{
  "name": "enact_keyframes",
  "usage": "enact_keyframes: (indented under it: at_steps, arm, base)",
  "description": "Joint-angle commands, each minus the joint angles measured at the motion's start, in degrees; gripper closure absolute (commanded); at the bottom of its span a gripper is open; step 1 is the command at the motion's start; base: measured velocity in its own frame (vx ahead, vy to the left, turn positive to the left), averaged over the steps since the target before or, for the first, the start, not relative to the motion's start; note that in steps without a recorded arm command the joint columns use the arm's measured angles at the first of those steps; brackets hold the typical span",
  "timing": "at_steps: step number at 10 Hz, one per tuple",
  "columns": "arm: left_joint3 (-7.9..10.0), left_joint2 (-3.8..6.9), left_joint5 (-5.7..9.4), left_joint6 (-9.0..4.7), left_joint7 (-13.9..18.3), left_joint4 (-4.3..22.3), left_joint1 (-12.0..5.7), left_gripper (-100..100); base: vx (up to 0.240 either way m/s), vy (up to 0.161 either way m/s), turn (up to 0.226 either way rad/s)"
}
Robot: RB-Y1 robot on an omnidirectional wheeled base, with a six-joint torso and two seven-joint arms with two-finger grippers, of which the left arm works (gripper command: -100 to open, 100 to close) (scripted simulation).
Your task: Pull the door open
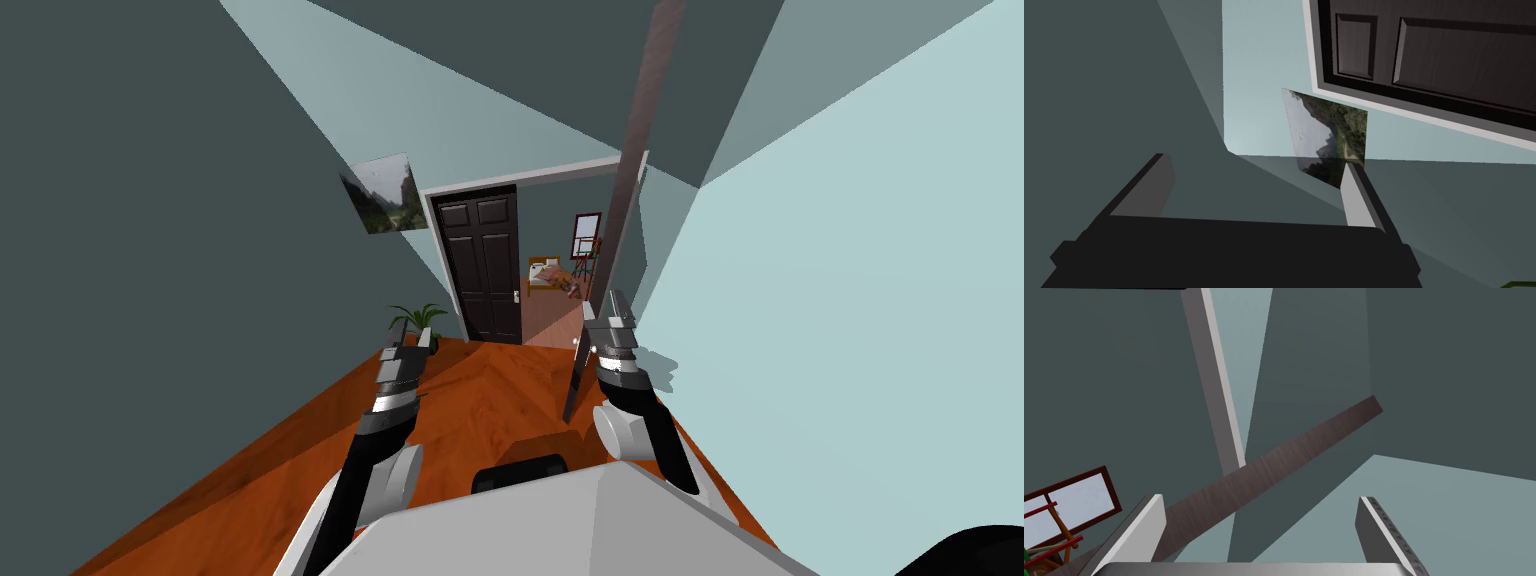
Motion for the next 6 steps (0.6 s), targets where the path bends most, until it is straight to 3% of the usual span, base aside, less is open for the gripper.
enact_keyframes:
  at_steps: [1,6]
  arm:
    - [-0.17,0.29,0.54,-0.45,-0.44,1.69,-0.64,-100]
    - [-0.81,1.12,2.62,-2.19,-2.12,8.2,-3.11,-100]
  base:
    - [0.019,-0.047,-0.018]
    - [0.132,0.011,-0.051]
